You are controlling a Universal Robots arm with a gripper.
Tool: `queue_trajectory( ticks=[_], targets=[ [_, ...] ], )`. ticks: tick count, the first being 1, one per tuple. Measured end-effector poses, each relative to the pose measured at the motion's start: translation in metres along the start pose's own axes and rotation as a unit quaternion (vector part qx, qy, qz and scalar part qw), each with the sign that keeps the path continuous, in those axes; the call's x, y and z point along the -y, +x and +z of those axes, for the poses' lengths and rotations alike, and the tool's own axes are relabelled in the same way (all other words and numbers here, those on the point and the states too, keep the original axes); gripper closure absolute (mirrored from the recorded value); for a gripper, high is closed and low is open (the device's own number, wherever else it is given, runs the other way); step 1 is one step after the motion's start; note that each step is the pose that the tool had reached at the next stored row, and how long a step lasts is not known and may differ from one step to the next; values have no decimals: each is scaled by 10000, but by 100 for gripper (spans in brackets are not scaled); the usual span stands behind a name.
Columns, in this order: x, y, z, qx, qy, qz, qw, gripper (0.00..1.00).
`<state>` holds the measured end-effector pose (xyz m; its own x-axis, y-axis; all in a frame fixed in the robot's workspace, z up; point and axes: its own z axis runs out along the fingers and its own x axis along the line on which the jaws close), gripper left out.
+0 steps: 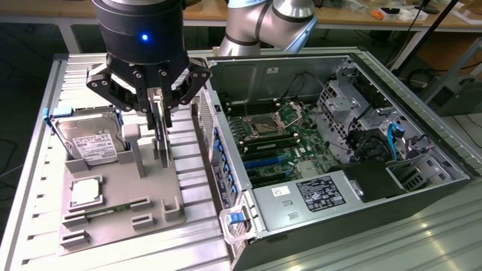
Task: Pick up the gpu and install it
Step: 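Pick up the gpu and move the gpu toward the slot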
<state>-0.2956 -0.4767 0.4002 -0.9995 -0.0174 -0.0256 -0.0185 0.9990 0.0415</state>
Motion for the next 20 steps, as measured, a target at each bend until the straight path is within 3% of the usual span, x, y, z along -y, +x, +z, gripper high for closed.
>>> queue_trajectory(
  ticks=[6,15,20],
  targets=[
    [-6,-2,-101,-2,6,1,10000,73],
    [-28,-12,-482,-3,27,0,10000,73],
    [-32,-13,-513,-3,33,1,10000,73]
  ],
)
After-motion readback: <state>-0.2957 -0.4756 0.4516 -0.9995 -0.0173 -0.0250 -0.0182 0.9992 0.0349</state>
